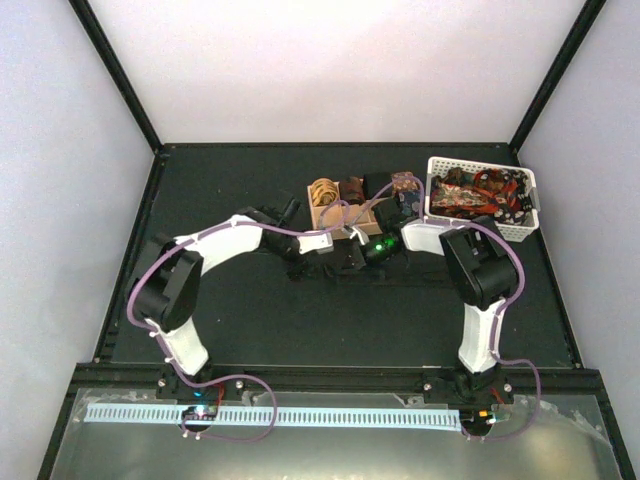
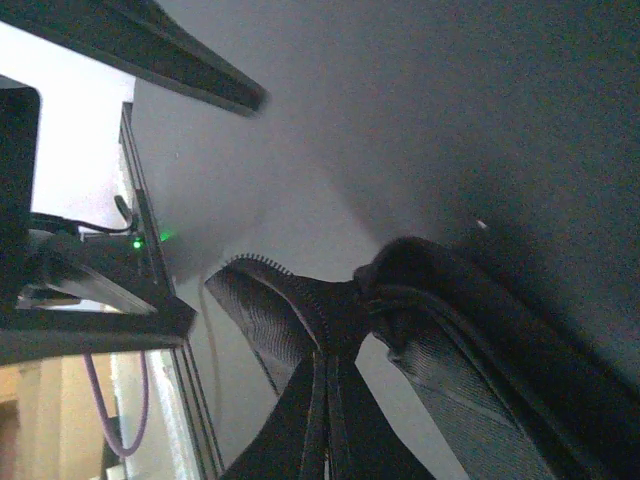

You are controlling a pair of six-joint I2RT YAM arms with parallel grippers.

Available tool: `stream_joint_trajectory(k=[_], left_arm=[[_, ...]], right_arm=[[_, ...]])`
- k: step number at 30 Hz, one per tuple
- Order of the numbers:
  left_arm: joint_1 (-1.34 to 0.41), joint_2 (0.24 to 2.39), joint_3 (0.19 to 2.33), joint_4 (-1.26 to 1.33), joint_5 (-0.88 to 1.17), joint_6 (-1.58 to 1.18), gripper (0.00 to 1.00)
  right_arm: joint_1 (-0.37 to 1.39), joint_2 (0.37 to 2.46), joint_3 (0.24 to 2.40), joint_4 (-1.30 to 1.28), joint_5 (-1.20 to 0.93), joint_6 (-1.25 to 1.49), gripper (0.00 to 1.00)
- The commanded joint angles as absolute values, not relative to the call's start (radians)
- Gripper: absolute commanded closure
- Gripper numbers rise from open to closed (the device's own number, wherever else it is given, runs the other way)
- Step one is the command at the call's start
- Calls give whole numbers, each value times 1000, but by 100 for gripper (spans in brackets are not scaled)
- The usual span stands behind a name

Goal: Roll the ties
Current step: Roll the tie at the center of the board.

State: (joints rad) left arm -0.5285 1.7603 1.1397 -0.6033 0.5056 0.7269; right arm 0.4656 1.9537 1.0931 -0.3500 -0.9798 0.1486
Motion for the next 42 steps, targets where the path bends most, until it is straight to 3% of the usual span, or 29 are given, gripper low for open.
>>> stream_joint_trajectory(k=[1,8,21,29,35,42], left_arm=[[-521,1685,1106,-490,543,690,19],[-570,1686,1095,-442,487,727,17],[-618,1708,1102,-446,464,861,27],[-684,1782,1176,-505,394,762,37],[-629,1699,1103,-329,667,589,32],[-612,1716,861,39,689,581,30]], right_arm=[[424,1982,1054,-338,-1039,205,99],[363,2011,998,-264,-1088,291,99],[359,2014,991,-296,-967,243,99],[360,2011,996,-318,-913,208,99],[360,2029,1010,-331,-916,192,99],[360,2041,1022,-354,-912,171,99]])
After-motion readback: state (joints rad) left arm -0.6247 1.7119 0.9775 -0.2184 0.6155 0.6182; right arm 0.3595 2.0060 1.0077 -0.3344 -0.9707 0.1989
